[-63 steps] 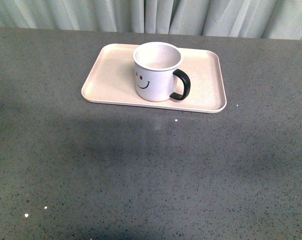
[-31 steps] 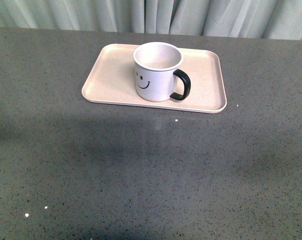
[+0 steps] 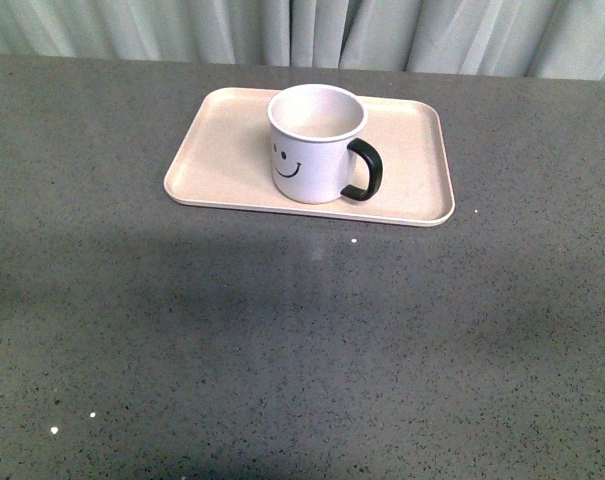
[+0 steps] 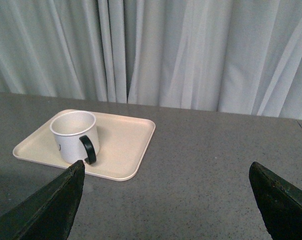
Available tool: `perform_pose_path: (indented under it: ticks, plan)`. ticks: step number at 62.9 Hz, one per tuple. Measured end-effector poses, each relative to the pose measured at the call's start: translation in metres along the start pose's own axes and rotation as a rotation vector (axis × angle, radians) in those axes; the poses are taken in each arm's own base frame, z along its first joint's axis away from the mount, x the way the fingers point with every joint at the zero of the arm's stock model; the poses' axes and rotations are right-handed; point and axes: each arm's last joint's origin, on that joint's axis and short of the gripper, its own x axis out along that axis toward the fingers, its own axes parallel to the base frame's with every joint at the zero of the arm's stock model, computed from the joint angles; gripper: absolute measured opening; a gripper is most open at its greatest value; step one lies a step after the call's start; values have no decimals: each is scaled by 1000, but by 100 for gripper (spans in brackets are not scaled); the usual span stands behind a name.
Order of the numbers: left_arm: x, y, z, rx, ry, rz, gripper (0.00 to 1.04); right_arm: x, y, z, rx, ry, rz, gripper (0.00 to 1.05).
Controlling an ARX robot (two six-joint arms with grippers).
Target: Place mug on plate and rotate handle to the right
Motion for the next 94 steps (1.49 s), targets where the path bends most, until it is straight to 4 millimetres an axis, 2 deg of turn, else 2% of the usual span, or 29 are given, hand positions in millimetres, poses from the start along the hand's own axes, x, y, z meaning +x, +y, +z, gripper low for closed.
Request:
perform_pose_path:
  ticks: [33,42,58,65,67,70,74,76,81,84,89,91,94]
  plan:
    - [-12,0,0,0,0,0,1,0,0,0,0,0,0,95]
    - [-22,0,-4,0,16,0,1,0,0,0,0,0,0,96]
    - [-22,0,-4,0,18,0,2,0,0,0,0,0,0,96]
    - [-22,0,-4,0,17,1,22,0,0,0,0,1,1,96]
    - [-22,0,-4,0,18,1,28,1,0,-1,-9,83,47,95]
    - [-22,0,-4,0,17,1,37,3,-2,2,13,343,149,95]
    - [-22,0,-4,0,17,0,49,16,-7,13,109,643,216,95]
    - [-22,0,-4,0,17,1,55,27,-11,20,126,689,214,96]
    - [-22,0,-4,0,17,1,67,60,-19,42,123,691,200,96]
    - [-22,0,-4,0,17,1,79,96,-24,61,95,666,185,95]
    - [-22,0,-4,0,17,1,93,134,-20,71,81,689,215,95]
    - [-22,0,-4,1,17,1,97,149,-16,73,85,704,234,95]
    - [-22,0,-4,2,17,1,95,173,-7,73,74,724,264,95]
